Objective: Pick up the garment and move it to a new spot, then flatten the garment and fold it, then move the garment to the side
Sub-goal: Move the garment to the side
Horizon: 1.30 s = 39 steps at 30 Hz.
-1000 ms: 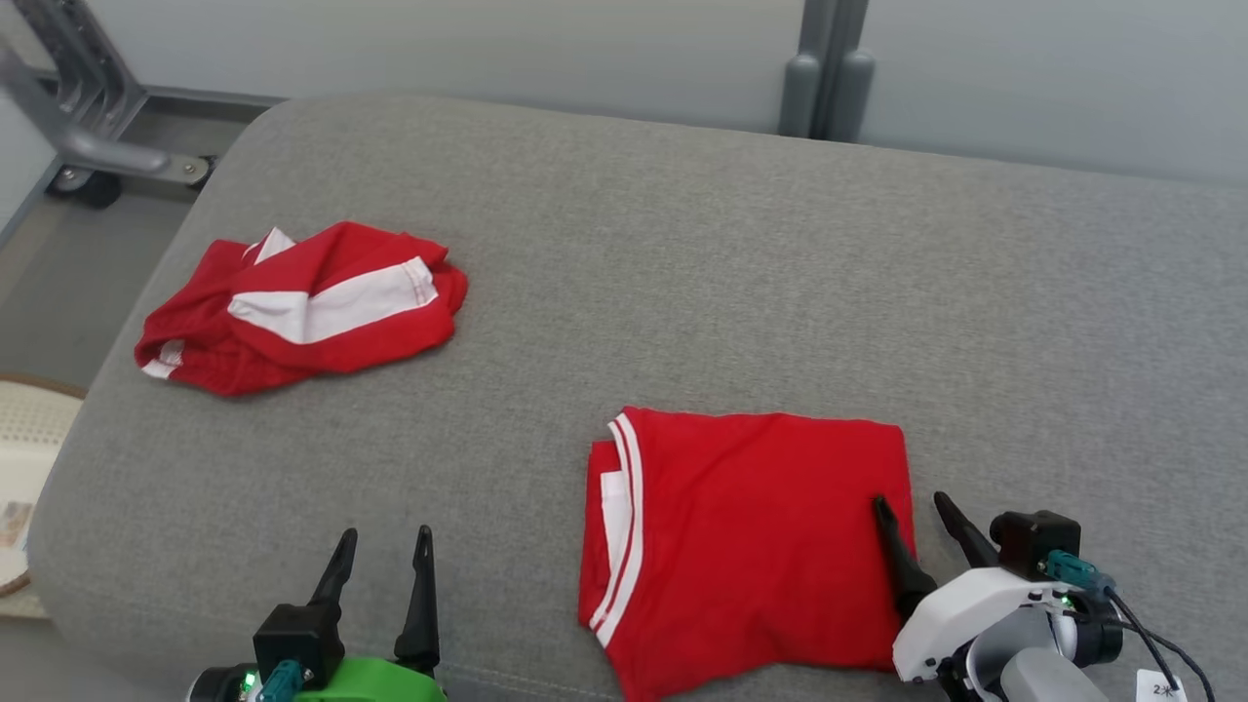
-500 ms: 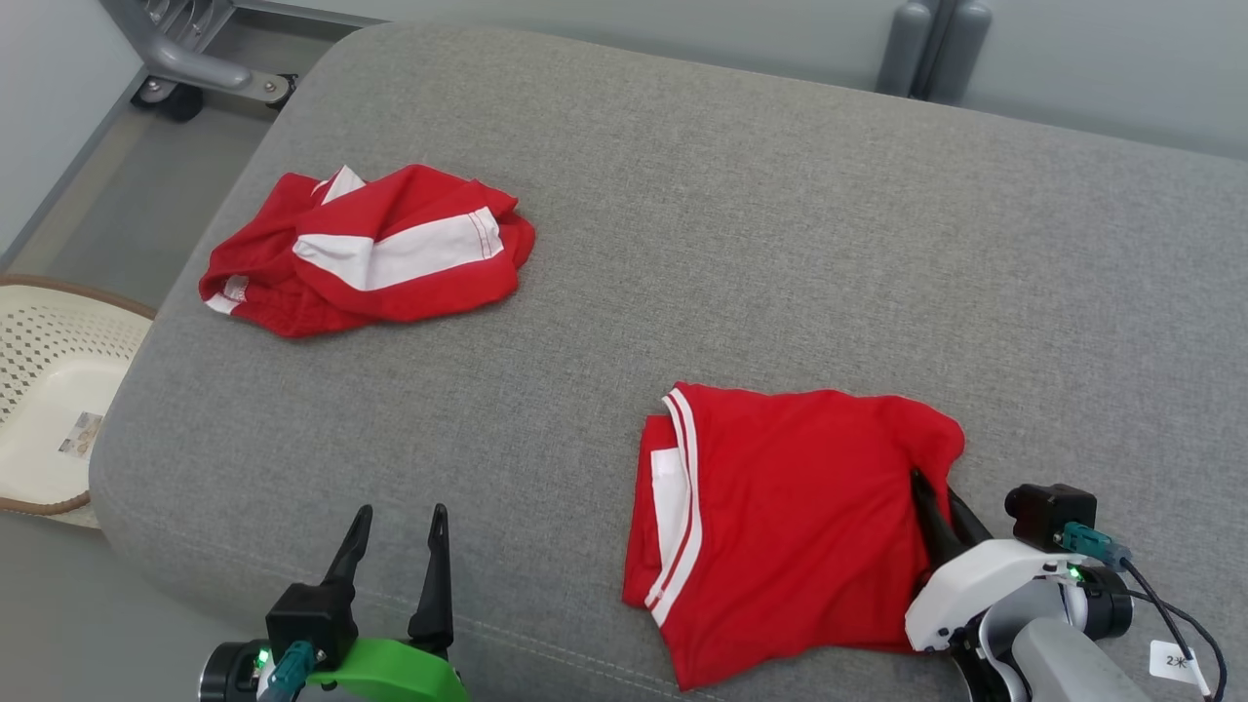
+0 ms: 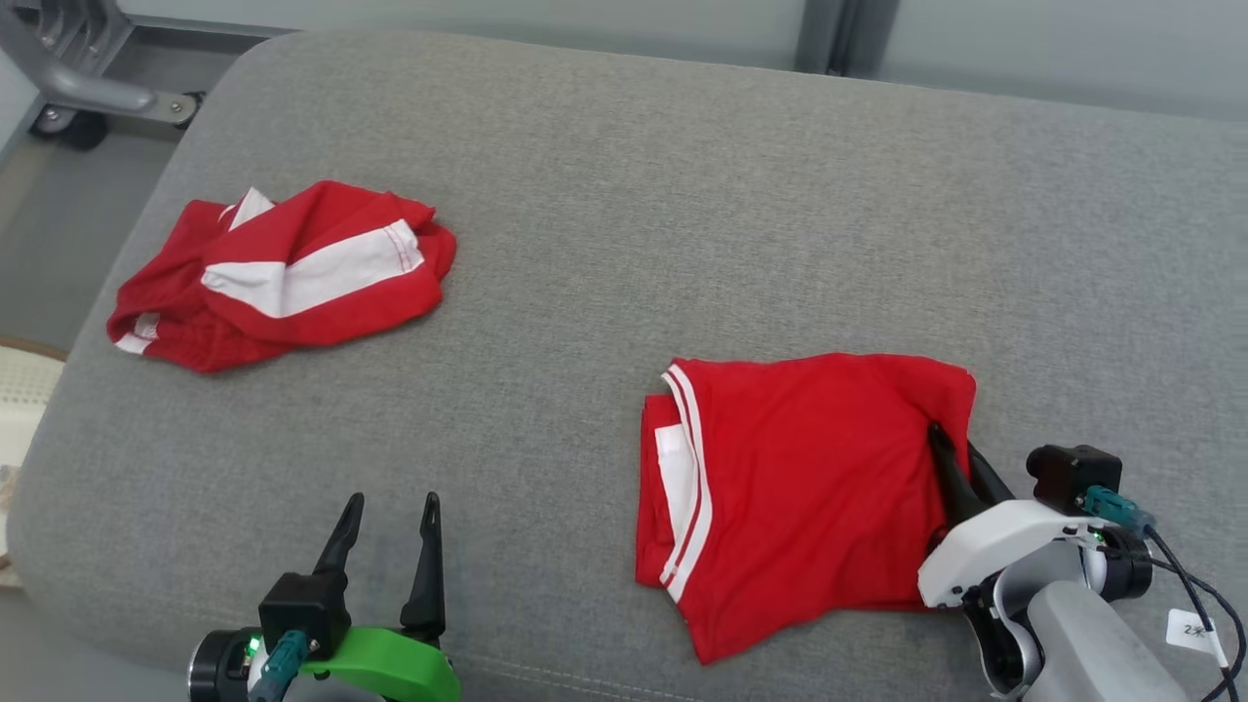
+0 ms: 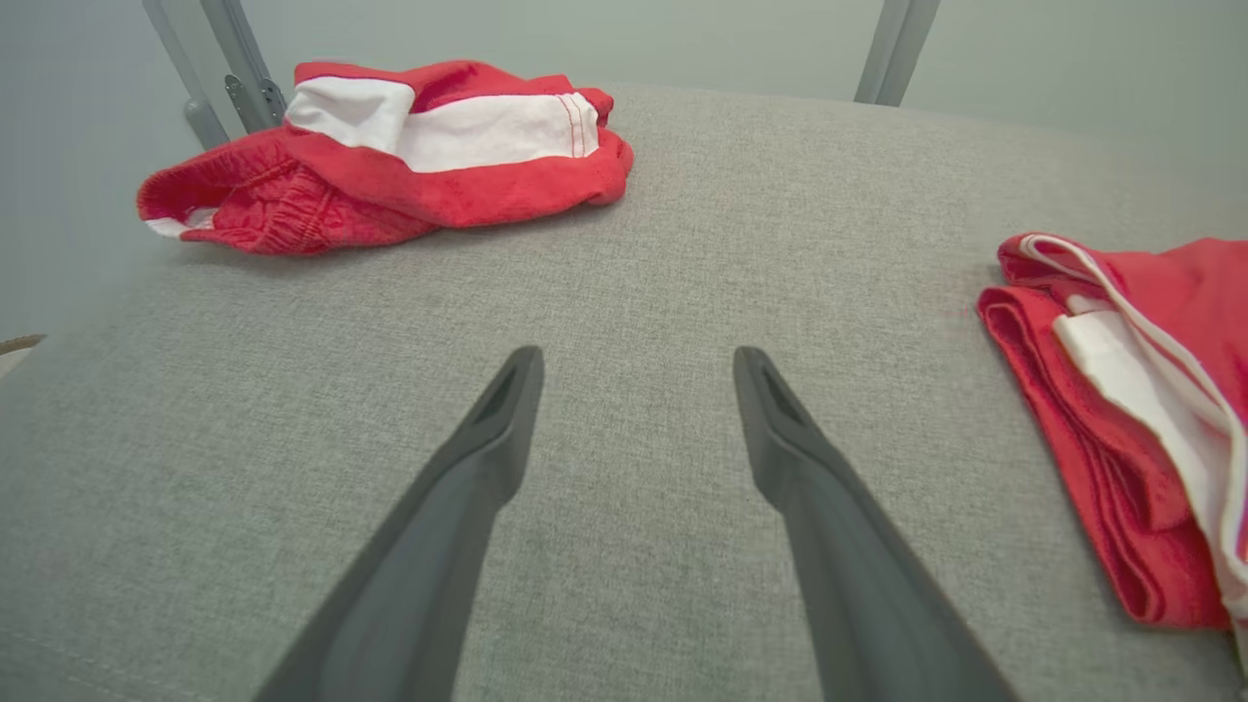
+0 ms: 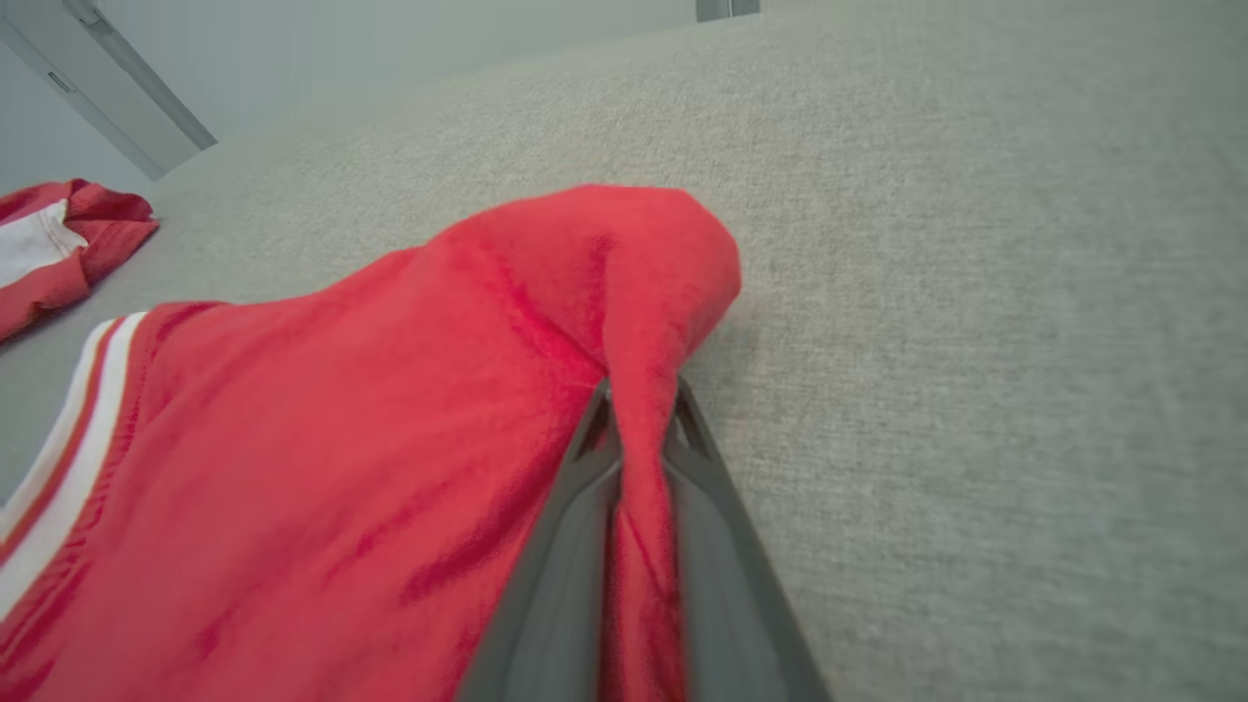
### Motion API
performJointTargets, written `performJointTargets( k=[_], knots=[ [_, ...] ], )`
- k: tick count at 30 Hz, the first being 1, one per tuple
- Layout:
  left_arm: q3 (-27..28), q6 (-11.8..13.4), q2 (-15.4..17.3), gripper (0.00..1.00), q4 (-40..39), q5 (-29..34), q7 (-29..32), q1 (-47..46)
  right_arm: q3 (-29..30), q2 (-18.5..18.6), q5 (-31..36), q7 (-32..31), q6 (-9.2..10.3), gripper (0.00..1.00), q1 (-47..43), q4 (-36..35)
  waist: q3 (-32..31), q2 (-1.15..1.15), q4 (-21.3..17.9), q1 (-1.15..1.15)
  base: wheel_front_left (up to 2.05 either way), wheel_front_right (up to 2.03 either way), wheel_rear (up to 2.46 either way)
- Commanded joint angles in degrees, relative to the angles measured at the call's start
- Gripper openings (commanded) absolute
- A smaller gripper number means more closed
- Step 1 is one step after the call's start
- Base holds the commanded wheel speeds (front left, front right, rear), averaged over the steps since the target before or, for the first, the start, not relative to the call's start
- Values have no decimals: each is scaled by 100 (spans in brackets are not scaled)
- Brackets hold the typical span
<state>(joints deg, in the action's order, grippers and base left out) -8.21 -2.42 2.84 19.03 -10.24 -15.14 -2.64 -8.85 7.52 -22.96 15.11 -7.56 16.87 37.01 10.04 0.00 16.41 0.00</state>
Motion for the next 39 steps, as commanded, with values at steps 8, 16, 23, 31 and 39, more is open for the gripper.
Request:
performJointTargets(
  k=[8, 16, 23, 31, 39],
  knots=[
    [104, -112, 15, 100, -8, 179, 3, -46, 174, -110, 114, 9, 14, 0, -111, -92, -194, 0, -1378, 0, 0, 0, 0],
    [144, -159, 16, 100, 25, 155, 3, -34, 215, -172, 38, 10, 13, 0, -295, -124, -366, 0, -2531, 0, 0, 0, 0],
    [38, -122, 17, 100, -50, 155, 3, -187, 51, -219, -38, 9, 13, 0, -331, -241, -245, 0, -3218, 0, 0, 0, 0],
    [-4, -158, 20, 100, -149, 313, 3, -450, -211, -234, -45, 9, 13, 0, -7, -385, 125, 0, -3383, 0, 0, 0, 0],
    [-52, -223, 21, 100, -421, 620, 3, -829, -328, -45, 148, 9, 13, 0, 941, -310, 817, 0, -3021, 0, 0, 0, 0]
  ],
)
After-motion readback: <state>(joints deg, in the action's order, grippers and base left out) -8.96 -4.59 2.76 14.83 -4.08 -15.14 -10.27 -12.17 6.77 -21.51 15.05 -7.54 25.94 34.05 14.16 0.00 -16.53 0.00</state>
